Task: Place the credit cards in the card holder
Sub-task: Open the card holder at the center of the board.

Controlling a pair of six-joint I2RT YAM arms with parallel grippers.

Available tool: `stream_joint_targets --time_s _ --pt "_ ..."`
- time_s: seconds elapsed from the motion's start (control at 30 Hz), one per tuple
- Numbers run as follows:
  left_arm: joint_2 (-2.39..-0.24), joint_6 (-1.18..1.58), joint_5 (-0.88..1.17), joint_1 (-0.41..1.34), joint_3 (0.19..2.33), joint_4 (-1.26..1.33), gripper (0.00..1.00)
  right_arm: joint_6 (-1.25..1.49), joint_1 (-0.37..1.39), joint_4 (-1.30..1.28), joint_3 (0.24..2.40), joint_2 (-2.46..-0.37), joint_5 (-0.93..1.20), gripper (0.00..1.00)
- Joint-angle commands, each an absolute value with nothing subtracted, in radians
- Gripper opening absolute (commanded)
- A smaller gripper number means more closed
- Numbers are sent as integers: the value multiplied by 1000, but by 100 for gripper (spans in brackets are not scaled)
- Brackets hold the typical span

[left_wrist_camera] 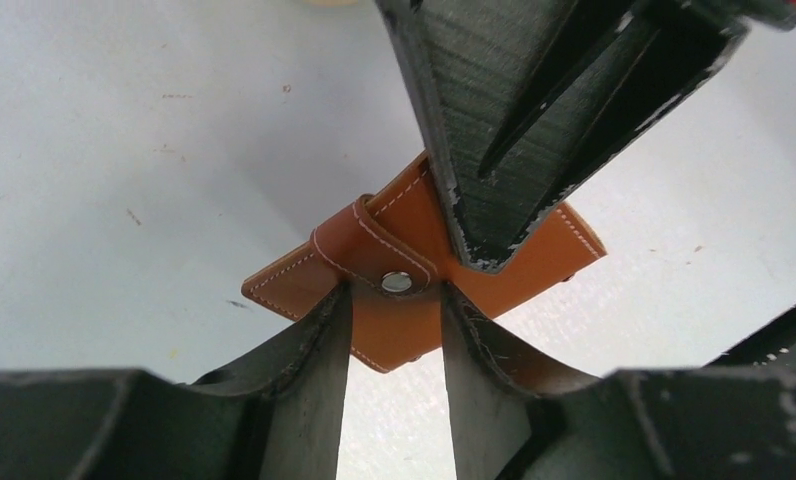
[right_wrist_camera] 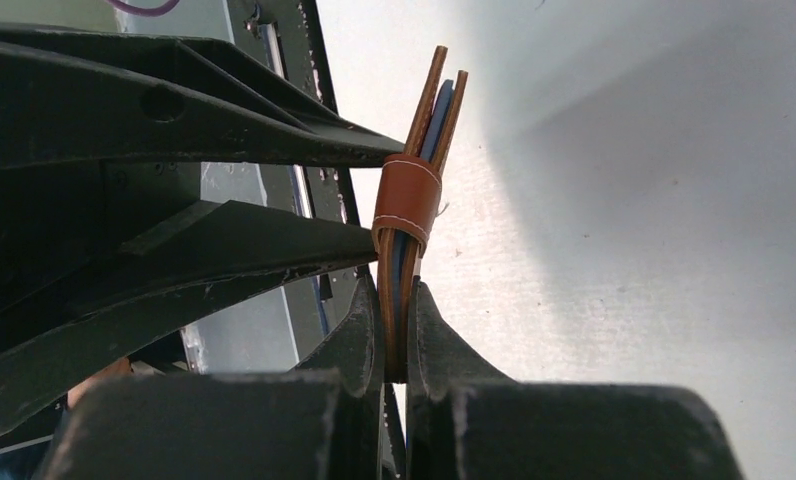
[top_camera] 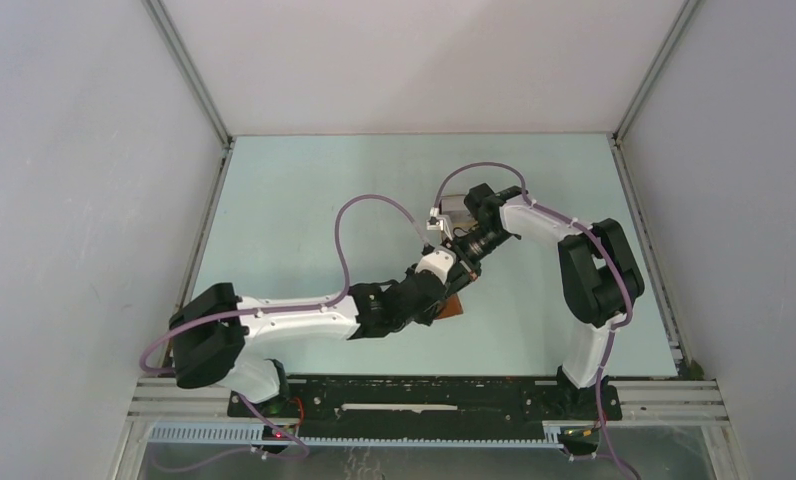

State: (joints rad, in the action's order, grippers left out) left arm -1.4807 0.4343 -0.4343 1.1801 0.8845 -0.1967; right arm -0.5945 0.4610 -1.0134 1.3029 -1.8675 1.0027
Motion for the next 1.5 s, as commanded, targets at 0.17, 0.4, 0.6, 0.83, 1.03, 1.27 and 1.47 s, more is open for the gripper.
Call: stream_joint_targets --time_s 0.17,0.4,0.6,0.83,1.03,1.27,1.47 --pt "-1414 432 -356 1149 858 -43 45 -603 479 -1062 1333 -1867 1068 0" --pt "-1440 455 -357 1118 841 -45 44 -608 480 -1065 1333 -1866 1071 0" --pt "-1466 455 -361 1113 839 -46 25 -613 483 -1068 1333 -1865 1076 0" --pt "-1440 437 -322 1088 794 -12 0 -620 481 -1071 1336 -1872 1046 0" --pt "-1344 456 -180 1034 705 100 0 -603 474 -1047 1335 -1876 984 0" --pt "-1240 511 -11 951 597 212 0 -645 474 -1050 1328 -1860 956 0" --pt "-1192 537 147 886 530 280 0 -727 492 -1061 1314 -1831 928 0"
